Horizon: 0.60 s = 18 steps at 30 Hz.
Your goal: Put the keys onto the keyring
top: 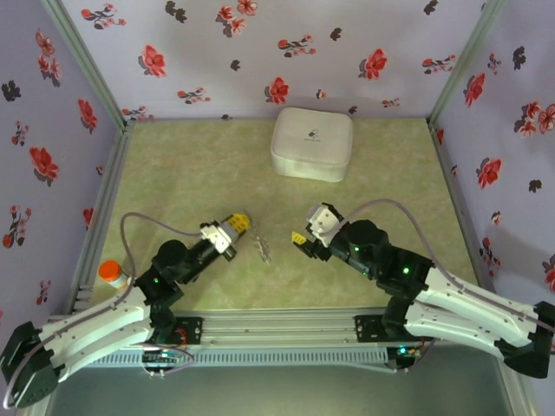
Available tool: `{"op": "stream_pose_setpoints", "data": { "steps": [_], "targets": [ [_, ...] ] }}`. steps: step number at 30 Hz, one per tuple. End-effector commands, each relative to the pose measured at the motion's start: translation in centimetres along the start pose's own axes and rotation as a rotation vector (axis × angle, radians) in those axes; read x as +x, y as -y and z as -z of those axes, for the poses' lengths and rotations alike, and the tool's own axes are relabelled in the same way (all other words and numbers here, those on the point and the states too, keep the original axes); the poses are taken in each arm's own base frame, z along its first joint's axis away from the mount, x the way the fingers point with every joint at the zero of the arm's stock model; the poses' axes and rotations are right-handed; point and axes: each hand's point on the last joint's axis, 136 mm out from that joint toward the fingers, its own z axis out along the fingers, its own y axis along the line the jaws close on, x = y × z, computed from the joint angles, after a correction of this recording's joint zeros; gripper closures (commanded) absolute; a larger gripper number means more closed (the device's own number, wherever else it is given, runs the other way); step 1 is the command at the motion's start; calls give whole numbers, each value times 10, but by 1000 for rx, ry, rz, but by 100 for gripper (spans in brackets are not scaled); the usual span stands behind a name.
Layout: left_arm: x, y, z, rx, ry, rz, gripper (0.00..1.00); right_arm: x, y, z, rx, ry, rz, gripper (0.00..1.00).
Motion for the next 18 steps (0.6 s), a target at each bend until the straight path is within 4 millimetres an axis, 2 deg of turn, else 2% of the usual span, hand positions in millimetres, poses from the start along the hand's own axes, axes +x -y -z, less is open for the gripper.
{"op": "stream_pose_setpoints", "data": {
  "steps": [1,5,8,10,13,18],
  "targets": [
    [-10,-78,12,-336,-42,-34,100,14,18,-19,133,-93,-98,31],
    [4,-118,24,-469,-144,-30,100,28,-1,-53,84,-194,-176,30],
    [10,-148,35,-611,-171,-10,100,37,-29,-85,-18,-249,-214,30],
    [17,-171,47,-717,-193,16,100,46,-55,-109,-119,-290,-171,31],
    [20,-200,66,-850,-179,73,100,47,-83,-142,-197,-301,-90,32],
    [21,-225,85,-960,-165,149,100,46,-130,-196,-312,-305,-2,32]
  ]
}}
